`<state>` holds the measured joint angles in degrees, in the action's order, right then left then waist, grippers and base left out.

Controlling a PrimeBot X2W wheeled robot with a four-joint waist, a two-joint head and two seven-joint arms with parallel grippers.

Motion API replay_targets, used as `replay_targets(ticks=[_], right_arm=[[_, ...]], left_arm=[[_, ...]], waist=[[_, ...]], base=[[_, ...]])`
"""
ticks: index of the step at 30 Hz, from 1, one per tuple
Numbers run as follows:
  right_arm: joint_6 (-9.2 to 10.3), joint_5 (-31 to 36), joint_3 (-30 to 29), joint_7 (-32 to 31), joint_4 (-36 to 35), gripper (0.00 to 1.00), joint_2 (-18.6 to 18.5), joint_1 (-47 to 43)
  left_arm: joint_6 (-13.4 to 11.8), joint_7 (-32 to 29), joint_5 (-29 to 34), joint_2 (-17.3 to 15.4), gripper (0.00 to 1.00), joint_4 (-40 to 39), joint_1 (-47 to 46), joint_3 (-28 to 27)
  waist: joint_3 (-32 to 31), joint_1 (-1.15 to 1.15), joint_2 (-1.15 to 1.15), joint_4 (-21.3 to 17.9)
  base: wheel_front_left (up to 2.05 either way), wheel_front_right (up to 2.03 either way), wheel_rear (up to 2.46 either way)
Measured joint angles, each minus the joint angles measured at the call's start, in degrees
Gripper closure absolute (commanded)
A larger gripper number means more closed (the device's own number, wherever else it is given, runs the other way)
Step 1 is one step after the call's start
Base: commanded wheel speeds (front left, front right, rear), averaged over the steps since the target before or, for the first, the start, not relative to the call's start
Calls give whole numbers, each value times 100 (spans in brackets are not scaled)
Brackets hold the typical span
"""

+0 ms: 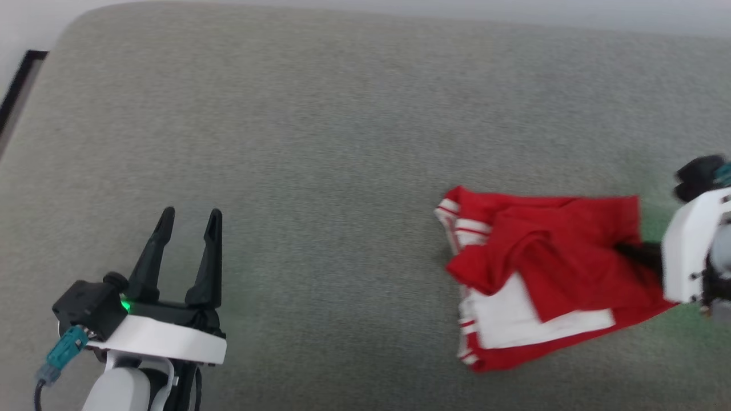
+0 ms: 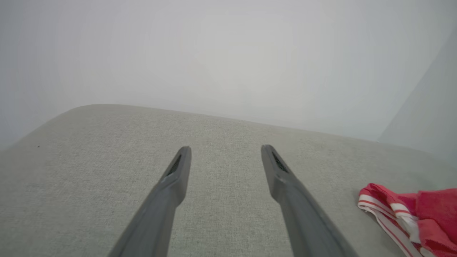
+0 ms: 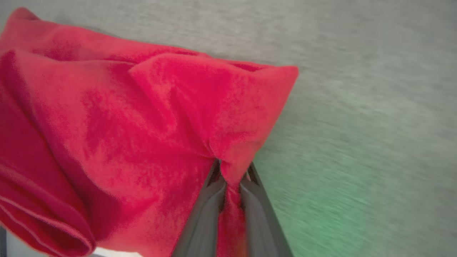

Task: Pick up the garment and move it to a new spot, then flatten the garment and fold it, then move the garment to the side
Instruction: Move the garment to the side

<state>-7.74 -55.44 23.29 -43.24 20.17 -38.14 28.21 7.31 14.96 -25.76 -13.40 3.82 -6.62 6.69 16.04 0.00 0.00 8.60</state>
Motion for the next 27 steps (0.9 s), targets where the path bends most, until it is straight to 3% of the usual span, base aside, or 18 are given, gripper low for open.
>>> replay_targets(ticks=[11,27], right_arm=[[9,505,-814,45,-79,100,-304,517],[9,1217,-1067,921,497,100,-838,1291]], left_arm=[[0,0,12,-220,0,-115,-556,347],[0,1,19,-530,0,-163,-1361,984]], waist=[[250,0,0,-776],[808,0,0,-1749]], base=[[0,0,0],[0,0,0]])
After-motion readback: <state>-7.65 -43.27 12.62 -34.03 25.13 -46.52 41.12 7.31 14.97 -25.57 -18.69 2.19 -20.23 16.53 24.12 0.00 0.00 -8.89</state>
